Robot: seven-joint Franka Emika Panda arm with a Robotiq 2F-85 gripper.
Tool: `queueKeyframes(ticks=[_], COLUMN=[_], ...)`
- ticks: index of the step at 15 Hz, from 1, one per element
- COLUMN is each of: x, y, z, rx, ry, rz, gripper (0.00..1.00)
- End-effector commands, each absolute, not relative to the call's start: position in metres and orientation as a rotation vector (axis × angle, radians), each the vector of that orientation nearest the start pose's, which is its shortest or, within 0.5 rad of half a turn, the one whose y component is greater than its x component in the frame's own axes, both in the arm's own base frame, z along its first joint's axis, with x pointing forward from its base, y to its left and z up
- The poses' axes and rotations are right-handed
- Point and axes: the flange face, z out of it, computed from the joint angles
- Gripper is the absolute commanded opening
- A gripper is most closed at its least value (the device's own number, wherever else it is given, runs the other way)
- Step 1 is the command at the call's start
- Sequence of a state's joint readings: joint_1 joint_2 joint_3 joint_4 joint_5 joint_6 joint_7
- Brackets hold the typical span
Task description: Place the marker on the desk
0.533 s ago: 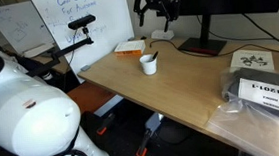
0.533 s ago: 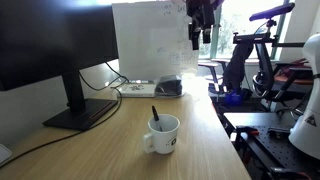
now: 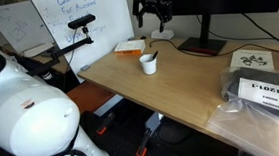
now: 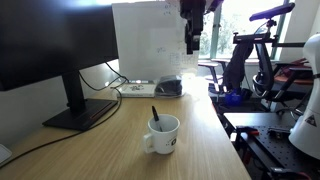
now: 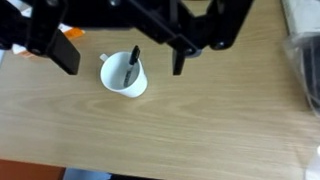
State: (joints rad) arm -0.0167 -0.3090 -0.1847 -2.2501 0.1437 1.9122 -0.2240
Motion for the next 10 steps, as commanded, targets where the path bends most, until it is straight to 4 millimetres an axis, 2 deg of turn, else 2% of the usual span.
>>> queueKeyframes(ticks=[1,4,6,7,8,9,10], x=[0.478,0.506,0.518,0.525,0.529,0.532,0.534], y=[-0.047,-0.008,0.0,0.001,0.001,0.002,0.001], z=[0.447,0.393,0.365,0.354,0.344,0.337,0.331], rx=[-2.956,-2.963,-2.946,-2.93,-2.916,-2.901,-2.893], ry=[0.307,0.532,0.686,0.768,0.85,0.934,1.015], rz=[-0.082,-0.12,-0.147,-0.148,-0.153,-0.159,-0.167], gripper=[1.0,1.0,1.0,0.84,0.79,0.66,0.59])
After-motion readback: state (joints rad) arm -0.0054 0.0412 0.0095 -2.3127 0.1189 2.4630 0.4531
